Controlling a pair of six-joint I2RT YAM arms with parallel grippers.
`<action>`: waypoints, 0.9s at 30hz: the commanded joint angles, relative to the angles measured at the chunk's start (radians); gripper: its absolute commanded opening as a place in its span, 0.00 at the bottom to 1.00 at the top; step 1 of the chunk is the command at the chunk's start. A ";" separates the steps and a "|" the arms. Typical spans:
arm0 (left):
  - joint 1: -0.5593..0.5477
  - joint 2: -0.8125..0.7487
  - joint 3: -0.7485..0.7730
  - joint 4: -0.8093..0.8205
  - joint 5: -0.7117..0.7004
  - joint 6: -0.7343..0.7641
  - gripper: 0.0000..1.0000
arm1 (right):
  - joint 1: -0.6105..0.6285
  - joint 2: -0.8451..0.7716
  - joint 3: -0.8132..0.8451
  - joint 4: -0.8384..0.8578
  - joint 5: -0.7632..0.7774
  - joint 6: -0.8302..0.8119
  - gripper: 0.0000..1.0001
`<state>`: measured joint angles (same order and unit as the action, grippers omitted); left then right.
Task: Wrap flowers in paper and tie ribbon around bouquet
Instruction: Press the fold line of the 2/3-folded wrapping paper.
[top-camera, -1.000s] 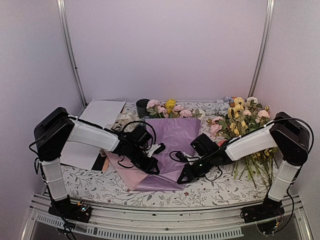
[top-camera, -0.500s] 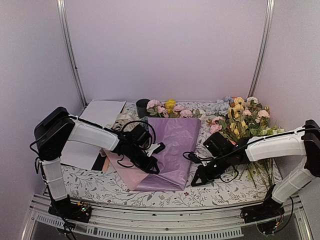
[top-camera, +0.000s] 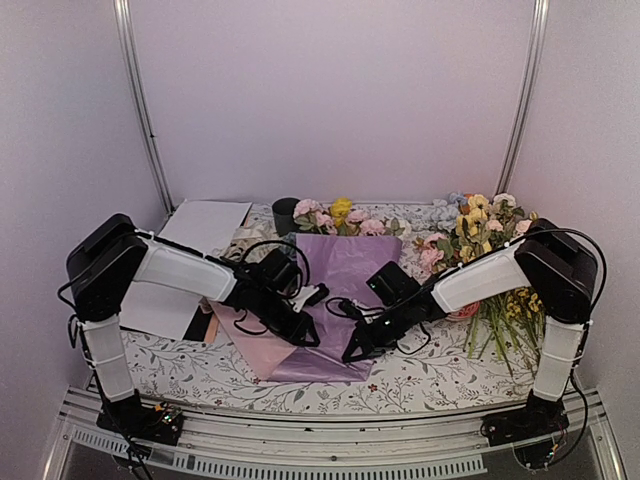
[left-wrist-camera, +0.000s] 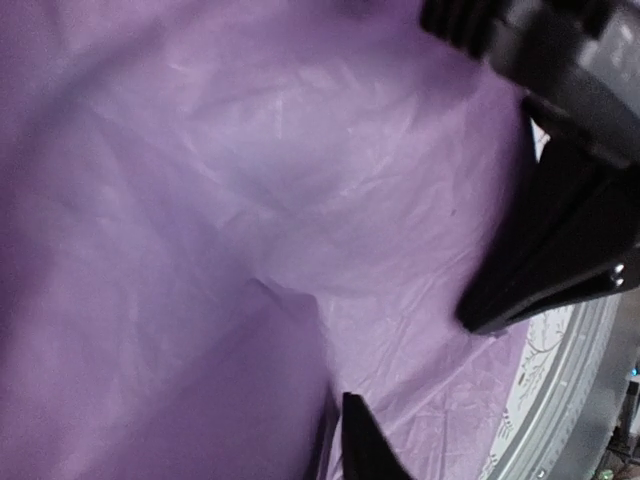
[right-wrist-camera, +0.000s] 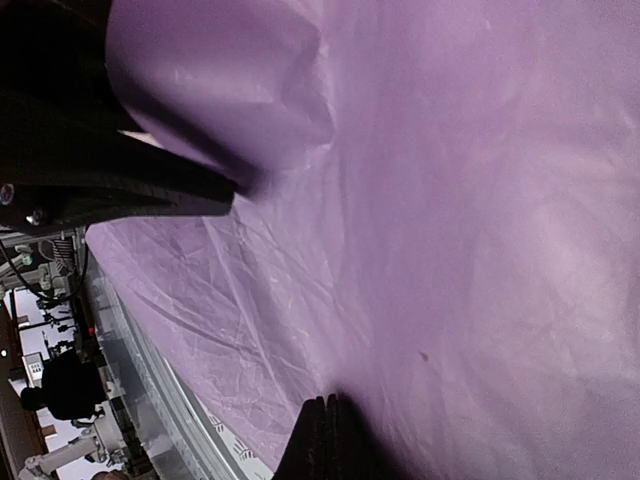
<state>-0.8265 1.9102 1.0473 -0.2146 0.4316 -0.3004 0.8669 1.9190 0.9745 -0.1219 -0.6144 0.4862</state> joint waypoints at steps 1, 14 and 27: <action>0.033 -0.078 -0.015 -0.012 -0.142 -0.032 0.31 | 0.008 0.058 -0.081 0.042 0.043 0.047 0.01; -0.298 -0.314 -0.091 -0.016 -0.335 0.087 0.00 | 0.008 0.049 -0.096 0.081 0.027 0.113 0.00; -0.307 -0.163 -0.243 -0.088 -0.297 -0.014 0.00 | 0.008 0.044 -0.121 0.091 0.024 0.122 0.00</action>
<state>-1.1339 1.7676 0.9108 -0.2214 0.1043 -0.2443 0.8669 1.9202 0.8955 0.0582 -0.6537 0.6037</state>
